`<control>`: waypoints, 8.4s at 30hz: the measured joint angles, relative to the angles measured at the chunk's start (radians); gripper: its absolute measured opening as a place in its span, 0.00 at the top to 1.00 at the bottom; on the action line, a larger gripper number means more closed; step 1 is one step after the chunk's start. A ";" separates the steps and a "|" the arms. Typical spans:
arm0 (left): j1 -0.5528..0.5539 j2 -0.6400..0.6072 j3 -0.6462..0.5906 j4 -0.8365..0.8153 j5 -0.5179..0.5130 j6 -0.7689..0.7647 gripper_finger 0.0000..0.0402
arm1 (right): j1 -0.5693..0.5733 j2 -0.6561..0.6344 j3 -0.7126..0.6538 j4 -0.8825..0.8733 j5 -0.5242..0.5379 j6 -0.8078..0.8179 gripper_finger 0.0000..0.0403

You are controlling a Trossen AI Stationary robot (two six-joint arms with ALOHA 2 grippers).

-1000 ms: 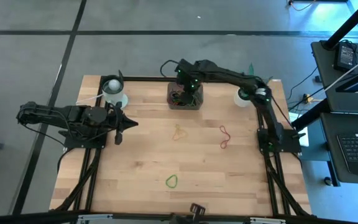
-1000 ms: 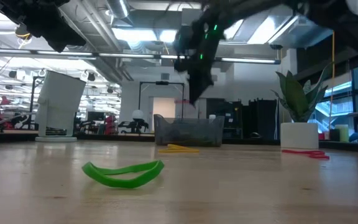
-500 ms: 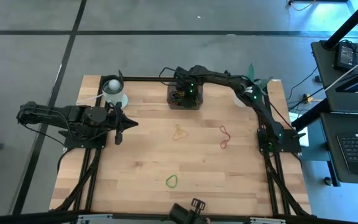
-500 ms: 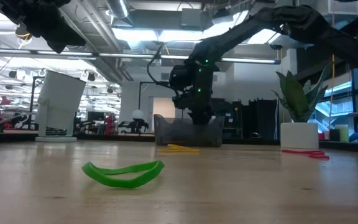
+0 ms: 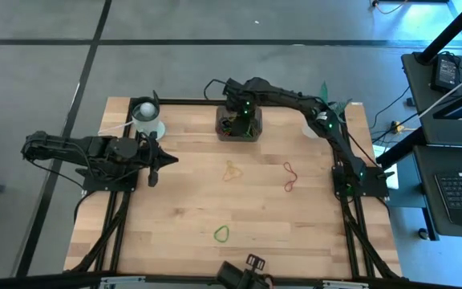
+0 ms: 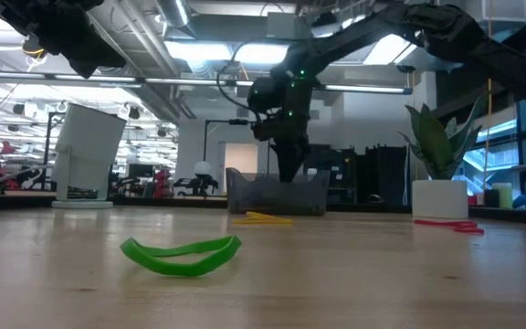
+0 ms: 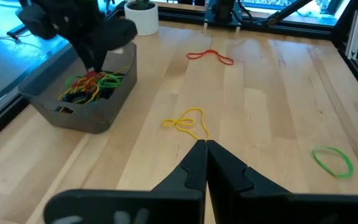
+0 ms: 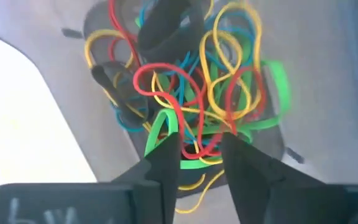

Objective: Pick and place rubber bands into bin
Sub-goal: Put the red rubber band into the bin, then put the green rubber band into the bin, then put the red rubber band into the bin

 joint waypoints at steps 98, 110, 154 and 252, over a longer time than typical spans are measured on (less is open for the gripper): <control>-0.311 1.516 0.917 -0.122 0.150 -0.173 0.71 | 0.691 -1.506 -1.478 0.554 0.054 0.574 0.98; -0.310 1.598 0.916 -0.054 0.207 -0.093 0.72 | 0.691 -1.506 -1.478 0.592 0.054 0.577 0.98; 0.413 1.096 0.917 -0.364 0.215 0.236 0.99 | 0.690 -1.352 -1.478 0.804 0.310 0.651 0.98; 0.276 1.137 1.055 -0.490 0.101 -0.030 0.69 | 0.438 -1.151 -1.357 0.353 0.271 0.835 0.65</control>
